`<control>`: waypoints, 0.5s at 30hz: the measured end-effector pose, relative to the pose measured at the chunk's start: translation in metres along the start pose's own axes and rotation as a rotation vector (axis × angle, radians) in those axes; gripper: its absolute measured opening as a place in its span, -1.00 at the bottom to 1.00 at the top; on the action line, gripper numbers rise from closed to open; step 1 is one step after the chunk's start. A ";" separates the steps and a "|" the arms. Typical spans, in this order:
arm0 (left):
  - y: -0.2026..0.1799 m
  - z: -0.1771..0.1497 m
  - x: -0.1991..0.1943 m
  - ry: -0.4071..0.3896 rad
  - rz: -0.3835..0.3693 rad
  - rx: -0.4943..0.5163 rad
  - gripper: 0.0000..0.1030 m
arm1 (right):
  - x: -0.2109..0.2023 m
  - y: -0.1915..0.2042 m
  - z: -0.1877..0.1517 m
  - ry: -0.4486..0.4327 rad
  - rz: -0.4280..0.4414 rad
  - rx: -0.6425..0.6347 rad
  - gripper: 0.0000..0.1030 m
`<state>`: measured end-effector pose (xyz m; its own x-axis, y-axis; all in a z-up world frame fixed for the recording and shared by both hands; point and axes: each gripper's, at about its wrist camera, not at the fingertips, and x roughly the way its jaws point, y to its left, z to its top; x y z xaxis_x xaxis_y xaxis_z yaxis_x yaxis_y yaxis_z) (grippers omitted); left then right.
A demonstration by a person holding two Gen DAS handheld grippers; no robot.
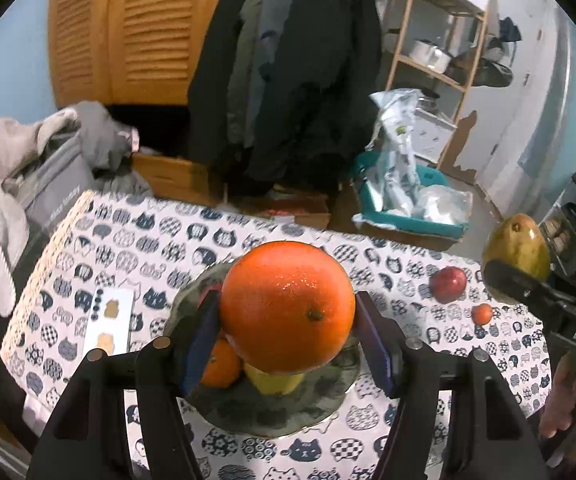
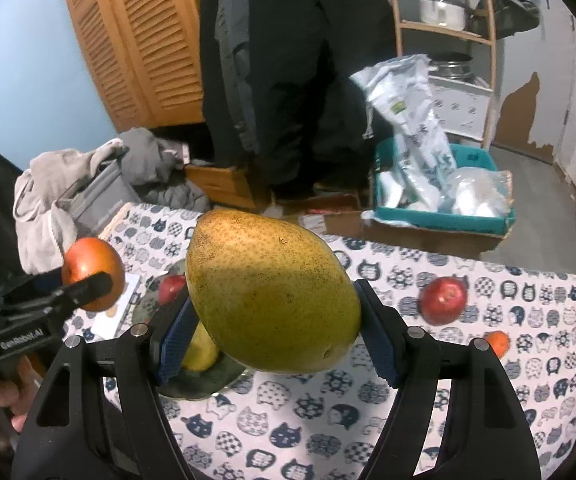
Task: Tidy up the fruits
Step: 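Carry the orange in left tool over the glass bowl while right tool carries the pear, then lower the orange into the bowl and open left tool while right tool lowers the pear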
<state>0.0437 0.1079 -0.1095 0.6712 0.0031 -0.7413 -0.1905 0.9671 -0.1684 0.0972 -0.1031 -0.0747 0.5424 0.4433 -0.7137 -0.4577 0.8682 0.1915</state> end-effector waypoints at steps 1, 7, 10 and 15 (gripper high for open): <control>0.004 -0.002 0.002 0.008 0.002 -0.006 0.31 | 0.005 0.004 0.000 0.006 0.006 -0.002 0.45; 0.024 -0.014 0.021 0.065 0.017 -0.027 0.31 | 0.032 0.022 0.001 0.043 0.034 -0.011 0.45; 0.029 -0.019 0.029 0.089 0.017 -0.035 0.31 | 0.047 0.032 -0.001 0.065 0.043 -0.024 0.45; 0.040 -0.032 0.048 0.143 0.026 -0.050 0.31 | 0.072 0.041 -0.007 0.115 0.061 -0.021 0.45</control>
<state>0.0453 0.1389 -0.1720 0.5576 -0.0114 -0.8300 -0.2447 0.9532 -0.1775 0.1126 -0.0369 -0.1225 0.4295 0.4658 -0.7737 -0.5029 0.8350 0.2236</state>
